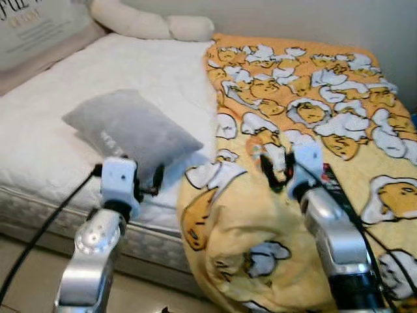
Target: Clean up the room
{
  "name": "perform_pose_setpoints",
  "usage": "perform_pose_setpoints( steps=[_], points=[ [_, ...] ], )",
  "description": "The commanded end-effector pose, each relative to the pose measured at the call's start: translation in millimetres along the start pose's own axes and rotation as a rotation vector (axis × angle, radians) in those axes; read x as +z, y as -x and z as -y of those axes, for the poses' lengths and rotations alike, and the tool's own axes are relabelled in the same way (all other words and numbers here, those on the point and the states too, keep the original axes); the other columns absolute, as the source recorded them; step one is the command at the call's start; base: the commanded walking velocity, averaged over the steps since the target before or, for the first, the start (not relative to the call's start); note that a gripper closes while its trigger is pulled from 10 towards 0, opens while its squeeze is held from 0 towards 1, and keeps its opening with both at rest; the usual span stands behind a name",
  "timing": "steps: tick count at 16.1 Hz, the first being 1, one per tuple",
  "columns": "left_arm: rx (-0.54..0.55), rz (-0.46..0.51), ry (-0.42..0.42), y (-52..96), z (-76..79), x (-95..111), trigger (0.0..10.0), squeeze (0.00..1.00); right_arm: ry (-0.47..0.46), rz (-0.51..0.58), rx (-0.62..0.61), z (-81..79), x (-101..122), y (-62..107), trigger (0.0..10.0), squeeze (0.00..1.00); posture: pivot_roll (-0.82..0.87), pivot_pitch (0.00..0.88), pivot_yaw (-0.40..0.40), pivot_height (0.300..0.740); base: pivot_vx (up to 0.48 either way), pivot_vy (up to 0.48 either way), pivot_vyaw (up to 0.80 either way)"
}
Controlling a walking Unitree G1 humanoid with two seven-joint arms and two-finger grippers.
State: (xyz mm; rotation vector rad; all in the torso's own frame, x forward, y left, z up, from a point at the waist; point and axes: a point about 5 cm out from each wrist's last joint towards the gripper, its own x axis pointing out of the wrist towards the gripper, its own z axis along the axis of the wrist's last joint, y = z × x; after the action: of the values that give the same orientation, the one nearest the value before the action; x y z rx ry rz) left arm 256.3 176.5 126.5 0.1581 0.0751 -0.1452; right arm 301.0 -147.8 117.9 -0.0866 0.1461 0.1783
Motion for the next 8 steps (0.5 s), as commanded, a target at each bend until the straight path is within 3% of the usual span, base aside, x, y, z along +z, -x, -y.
perform_pose_setpoints(
  steps=[1,3,5,8],
  points=[
    [-0.022,-0.021,0.002,-2.2,-2.0,-2.8,10.0,0.13,0.018,-0.024,-0.01,-0.8,0.4,-2.2,10.0,0.0,0.01,0.0,0.023,0.74,0.262,0.0,0.0],
    [-0.053,-0.018,0.006,-4.8,-1.3,-0.6,10.0,0.13,0.038,-0.057,-0.04,5.0,0.1,-1.2,10.0,0.0,-0.01,0.0,0.039,0.74,0.264,0.0,0.0],
    [-0.083,-0.026,-0.003,-6.6,2.2,-1.8,10.0,0.14,0.017,-0.096,-0.084,14.3,-4.6,0.9,10.0,0.0,-0.01,0.0,0.046,0.74,0.264,0.0,-0.8],
    [-0.094,-0.018,0.003,-9.8,2.7,1.2,10.0,0.14,0.039,-0.086,-0.091,16.8,1.3,-1.8,10.0,0.0,-0.01,0.0,0.046,0.74,0.262,0.0,0.0]
  ],
)
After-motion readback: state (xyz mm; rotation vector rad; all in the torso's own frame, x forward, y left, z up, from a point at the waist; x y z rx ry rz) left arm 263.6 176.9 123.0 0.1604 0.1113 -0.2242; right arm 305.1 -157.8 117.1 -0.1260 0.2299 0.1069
